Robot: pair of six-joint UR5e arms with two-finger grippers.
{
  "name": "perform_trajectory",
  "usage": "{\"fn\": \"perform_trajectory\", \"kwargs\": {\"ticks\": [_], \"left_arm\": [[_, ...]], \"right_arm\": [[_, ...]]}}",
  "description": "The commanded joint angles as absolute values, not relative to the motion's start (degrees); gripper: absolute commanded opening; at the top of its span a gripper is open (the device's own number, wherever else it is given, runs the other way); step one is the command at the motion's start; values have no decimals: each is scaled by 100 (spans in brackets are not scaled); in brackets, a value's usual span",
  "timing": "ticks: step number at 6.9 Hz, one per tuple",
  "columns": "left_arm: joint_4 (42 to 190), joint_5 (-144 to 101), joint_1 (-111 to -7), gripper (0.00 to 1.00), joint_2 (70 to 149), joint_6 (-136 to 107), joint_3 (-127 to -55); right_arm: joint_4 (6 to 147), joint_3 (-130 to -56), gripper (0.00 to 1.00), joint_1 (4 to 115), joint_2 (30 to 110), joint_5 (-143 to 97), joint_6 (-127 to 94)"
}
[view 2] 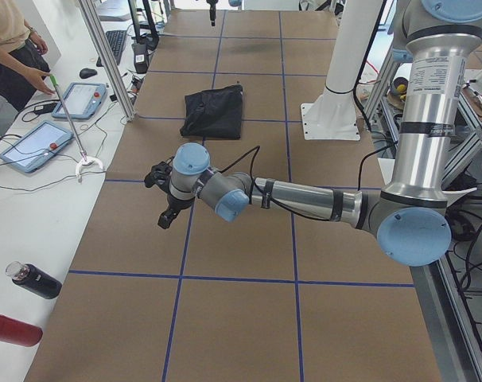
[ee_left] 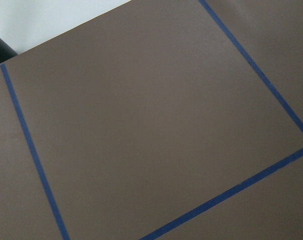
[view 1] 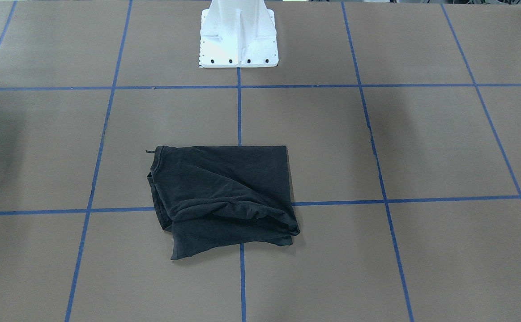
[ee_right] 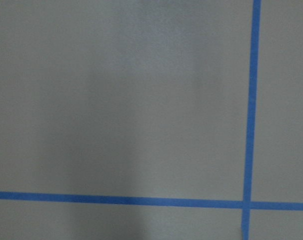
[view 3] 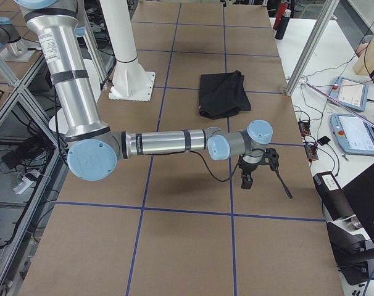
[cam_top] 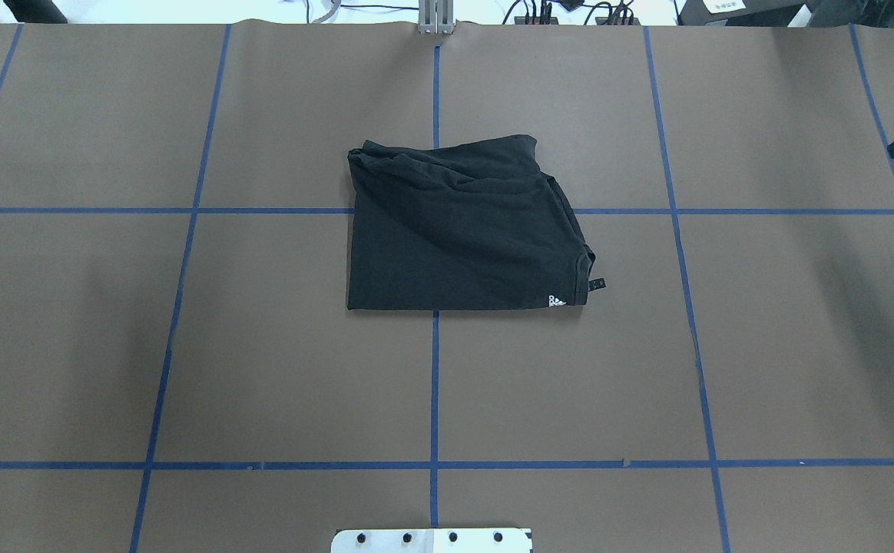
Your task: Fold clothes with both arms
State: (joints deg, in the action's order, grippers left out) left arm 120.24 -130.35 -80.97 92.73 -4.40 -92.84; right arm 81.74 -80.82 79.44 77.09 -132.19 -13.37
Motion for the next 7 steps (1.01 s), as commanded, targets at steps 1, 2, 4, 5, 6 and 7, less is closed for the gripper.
{"fn": "perform_trajectory", "kwargs": {"ticks": [1, 2, 4, 5, 6, 7], "left_arm": [[11771, -13078, -8270, 100, 8757, -386, -9657], [11699, -13061, -8297, 100, 8319, -535, -10112], [11672, -13130, -8297, 100, 8209, -1044, -10248], [11594, -13366, -8297, 100, 8200, -1055, -10283], [11393, -13377, -8306, 100, 8279, -1063, -10309], [11260, -13351, -8297, 100, 8331, -1037, -10240]], "right_arm": [[8183, -8576, 100, 8199, 8303, -13201, -977], [8183, -9074, 100, 8200, 8863, -13097, -749], [8331, -9709, 100, 8209, 9289, -12955, -738], [8663, -9834, 100, 8183, 9247, -12946, -529], [9197, -9852, 100, 8331, 9124, -12946, -23], [9489, -9853, 100, 8358, 8993, -12929, 217]]}}
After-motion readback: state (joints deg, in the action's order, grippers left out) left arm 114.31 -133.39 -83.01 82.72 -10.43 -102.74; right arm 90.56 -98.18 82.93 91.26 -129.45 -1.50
